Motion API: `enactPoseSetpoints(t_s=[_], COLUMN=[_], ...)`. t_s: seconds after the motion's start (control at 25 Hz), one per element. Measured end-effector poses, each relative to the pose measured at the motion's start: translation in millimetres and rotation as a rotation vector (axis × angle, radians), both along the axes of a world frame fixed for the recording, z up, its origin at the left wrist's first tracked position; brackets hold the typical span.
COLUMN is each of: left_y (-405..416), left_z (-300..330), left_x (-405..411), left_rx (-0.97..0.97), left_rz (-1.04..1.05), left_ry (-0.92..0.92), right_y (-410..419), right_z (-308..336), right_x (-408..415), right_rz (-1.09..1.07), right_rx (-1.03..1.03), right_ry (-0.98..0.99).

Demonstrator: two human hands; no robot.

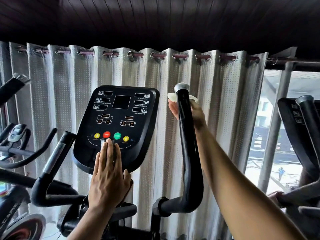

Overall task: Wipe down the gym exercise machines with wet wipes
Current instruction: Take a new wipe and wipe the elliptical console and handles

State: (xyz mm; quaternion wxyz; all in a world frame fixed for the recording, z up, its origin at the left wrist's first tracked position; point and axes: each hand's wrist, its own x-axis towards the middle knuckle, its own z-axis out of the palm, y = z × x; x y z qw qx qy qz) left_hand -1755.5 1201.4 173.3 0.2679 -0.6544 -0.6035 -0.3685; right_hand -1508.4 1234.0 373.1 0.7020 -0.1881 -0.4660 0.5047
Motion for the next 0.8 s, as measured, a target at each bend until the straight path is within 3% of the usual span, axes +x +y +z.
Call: enactPoseSetpoints(t_s=[0.12,0.36,0.48,0.8], left_y=[1,2,3,5], left_z=[0,-1,-3,-5], left_x=[0,-1,-2,-3], left_rx=[0.01,0.033,0.043,0.051], left_rz=[0.005,-0.002,0.003,-0.01], left_ry=[0.001,0.001,0.01,0.0], right_y=[-2,-9,-8,-7], right_z=[3,7,7,-10], right_x=[-3,-2,2,-2], right_rz=[0.178,0.331,0.447,0.436], right_rx=[-0.019,0.115,0.064,0.041], right_ry=[0.14,0.19,0.302,0.318])
